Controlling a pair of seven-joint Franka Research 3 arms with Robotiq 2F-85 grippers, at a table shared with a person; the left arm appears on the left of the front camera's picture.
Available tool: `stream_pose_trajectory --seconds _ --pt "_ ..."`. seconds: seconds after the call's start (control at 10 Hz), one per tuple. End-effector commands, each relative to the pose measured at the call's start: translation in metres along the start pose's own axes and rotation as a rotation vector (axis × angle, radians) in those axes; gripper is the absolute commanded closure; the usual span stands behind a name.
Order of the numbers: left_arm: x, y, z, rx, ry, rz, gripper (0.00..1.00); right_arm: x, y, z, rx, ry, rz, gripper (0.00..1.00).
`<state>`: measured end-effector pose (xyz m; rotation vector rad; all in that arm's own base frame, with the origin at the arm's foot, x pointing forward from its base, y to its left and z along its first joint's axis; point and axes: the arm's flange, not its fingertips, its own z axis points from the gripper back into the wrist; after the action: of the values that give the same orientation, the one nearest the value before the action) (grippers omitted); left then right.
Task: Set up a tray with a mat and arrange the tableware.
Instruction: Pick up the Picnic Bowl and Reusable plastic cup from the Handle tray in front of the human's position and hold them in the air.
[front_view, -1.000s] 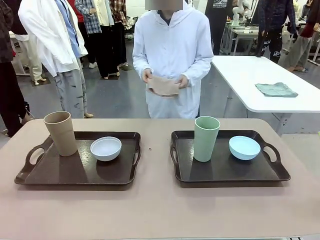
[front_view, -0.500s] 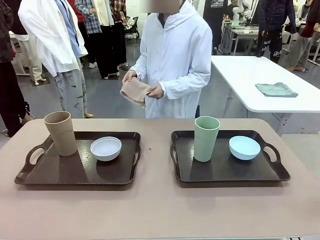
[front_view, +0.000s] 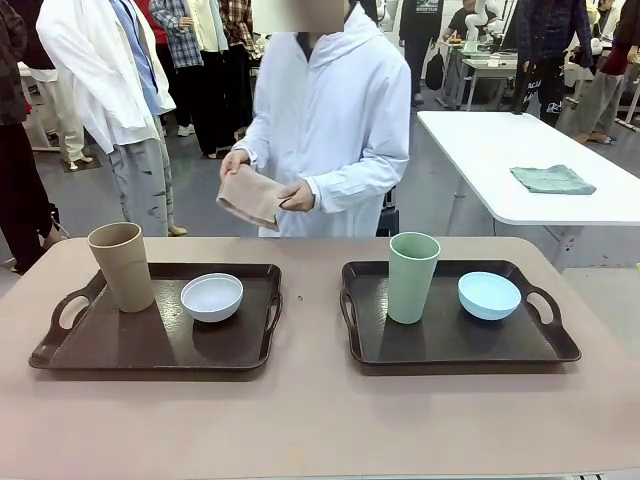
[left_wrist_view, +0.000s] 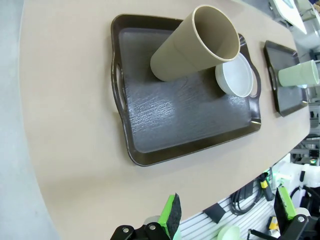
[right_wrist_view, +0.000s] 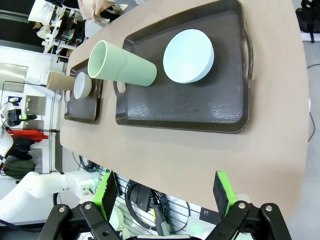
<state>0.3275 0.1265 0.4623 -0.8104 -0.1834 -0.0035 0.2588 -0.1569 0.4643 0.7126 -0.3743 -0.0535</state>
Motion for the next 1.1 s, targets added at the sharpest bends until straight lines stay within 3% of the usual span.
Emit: stream_pose_trajectory --seconds 0.0,1.0 --pt "-0.0033 0.0016 -0.0026 -0.025 -0.015 -0.019 0.0 0.0011 -0.0008 -0.0002 0.023 -0.008 0.01 0.0" --pt "-0.0033 0.0016 -0.0026 -0.025 -0.015 -0.019 0.0 0.0011 -0.0008 -0.0002 0.023 -0.008 0.01 0.0"
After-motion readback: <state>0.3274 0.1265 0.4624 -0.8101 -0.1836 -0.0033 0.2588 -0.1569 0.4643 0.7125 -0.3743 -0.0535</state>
